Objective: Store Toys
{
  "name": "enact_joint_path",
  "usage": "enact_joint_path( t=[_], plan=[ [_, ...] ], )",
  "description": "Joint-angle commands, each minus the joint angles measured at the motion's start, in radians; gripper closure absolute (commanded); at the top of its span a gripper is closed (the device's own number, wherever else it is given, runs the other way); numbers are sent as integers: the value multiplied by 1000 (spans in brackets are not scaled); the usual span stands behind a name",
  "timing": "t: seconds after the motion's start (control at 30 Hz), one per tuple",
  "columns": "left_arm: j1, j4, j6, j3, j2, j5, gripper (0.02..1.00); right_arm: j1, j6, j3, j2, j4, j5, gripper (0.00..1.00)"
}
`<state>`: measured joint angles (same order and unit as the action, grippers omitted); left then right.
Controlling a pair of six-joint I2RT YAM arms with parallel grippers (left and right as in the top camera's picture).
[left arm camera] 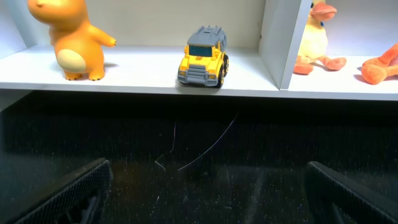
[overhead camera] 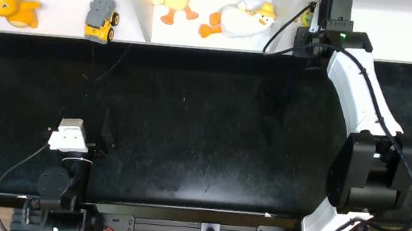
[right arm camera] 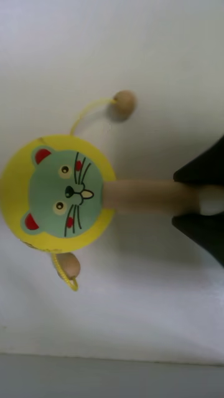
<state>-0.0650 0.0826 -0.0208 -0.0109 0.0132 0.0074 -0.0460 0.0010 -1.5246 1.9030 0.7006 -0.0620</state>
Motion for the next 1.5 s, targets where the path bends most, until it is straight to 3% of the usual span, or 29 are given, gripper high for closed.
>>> enact_joint_path(
  t=[0.03,0.23,0.33,0.5,0.53,0.7,0.97,1.13,1.23,1.37,1.5],
  plan=[
    [6,2,-11,3,-10,-1,20,0,22,-40,6,1,36,505],
    [6,2,-11,3,-10,-1,20,0,17,-21,-80,15,36,268],
    [6,2,-11,3,-10,-1,20,3,18,68,-193,31,28,253],
    [6,2,-11,3,-10,-1,20,3,18,382,-484,8,-88,104],
    [6,2,-11,3,-10,-1,20,2,18,445,-550,10,-105,3],
    [6,2,-11,3,-10,-1,20,1,19,647,-866,146,-138,3],
    [6,2,-11,3,-10,-1,20,1,18,677,-1110,423,-138,5],
    [6,2,-11,3,-10,-1,20,1,19,678,-1152,434,-137,5],
    [6,2,-11,3,-10,-1,20,14,35,683,-1136,320,-61,5],
    [6,2,-11,3,-10,-1,20,113,-88,676,-1067,275,-69,7],
    [6,2,-11,3,-10,-1,20,225,-338,671,-980,237,-57,1]
  ],
)
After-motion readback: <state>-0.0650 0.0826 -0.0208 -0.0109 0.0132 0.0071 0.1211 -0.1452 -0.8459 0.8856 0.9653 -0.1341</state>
